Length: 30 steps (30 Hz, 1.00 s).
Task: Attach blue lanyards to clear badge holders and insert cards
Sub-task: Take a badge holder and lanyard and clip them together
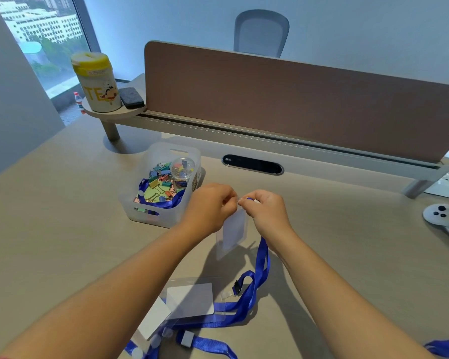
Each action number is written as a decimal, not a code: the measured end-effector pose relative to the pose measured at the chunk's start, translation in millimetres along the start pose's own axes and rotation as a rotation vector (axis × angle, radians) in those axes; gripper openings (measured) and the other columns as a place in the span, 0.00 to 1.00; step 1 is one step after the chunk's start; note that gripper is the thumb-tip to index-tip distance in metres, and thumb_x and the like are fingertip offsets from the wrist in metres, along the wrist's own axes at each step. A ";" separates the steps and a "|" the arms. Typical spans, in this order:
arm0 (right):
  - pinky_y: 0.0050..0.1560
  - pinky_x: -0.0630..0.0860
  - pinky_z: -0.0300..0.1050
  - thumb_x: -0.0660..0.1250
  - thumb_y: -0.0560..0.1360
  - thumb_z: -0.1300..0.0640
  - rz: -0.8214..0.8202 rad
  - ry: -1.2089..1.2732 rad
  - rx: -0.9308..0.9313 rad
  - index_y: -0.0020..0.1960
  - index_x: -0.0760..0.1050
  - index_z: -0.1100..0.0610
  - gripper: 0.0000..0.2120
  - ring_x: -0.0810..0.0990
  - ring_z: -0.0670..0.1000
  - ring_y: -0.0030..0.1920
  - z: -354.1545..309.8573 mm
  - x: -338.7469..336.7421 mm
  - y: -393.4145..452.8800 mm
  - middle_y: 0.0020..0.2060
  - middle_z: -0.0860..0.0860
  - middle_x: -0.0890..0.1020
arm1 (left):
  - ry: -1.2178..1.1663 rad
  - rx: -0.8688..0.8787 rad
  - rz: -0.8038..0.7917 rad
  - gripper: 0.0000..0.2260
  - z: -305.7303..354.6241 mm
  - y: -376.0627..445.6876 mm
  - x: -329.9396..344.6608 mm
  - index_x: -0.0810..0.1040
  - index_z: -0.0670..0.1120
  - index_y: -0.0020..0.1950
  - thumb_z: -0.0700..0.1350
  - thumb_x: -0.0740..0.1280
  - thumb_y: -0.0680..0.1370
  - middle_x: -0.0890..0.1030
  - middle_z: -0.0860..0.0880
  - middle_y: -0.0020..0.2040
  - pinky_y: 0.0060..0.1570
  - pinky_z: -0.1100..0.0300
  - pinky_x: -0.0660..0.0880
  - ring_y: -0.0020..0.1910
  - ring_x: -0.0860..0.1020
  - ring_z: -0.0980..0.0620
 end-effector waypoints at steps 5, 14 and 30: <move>0.34 0.67 0.38 0.63 0.74 0.62 0.030 -0.017 -0.026 0.42 0.77 0.63 0.06 0.69 0.45 0.32 -3.1 1.0 2.0 0.30 0.48 0.73 | -0.326 -0.168 0.049 0.08 -13.0 1.2 4.5 0.80 0.35 0.46 0.37 0.63 0.74 0.82 0.38 0.42 0.36 0.65 0.69 0.39 0.74 0.50; 0.40 0.71 0.42 0.63 0.74 0.62 -0.003 -0.171 -0.188 0.43 0.77 0.63 0.06 0.74 0.51 0.40 -18.0 3.5 4.3 0.36 0.52 0.76 | -0.799 -0.425 0.001 0.12 -28.4 -1.0 17.1 0.77 0.44 0.33 0.34 0.62 0.74 0.76 0.47 0.31 0.36 0.66 0.72 0.33 0.73 0.55; 0.29 0.65 0.34 0.63 0.73 0.63 -0.178 0.022 -0.099 0.30 0.71 0.52 0.14 0.68 0.39 0.18 -13.5 -7.1 14.3 0.15 0.40 0.73 | -0.952 -0.354 -0.157 0.13 -16.7 4.1 14.5 0.77 0.43 0.32 0.34 0.61 0.75 0.79 0.52 0.26 0.32 0.66 0.79 0.31 0.76 0.54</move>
Point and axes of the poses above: each hand's wrist, its own y-axis towards the middle knuckle, its own x-axis out of the palm, z = x × y, the point moved 7 cm from there along y, towards the middle knuckle
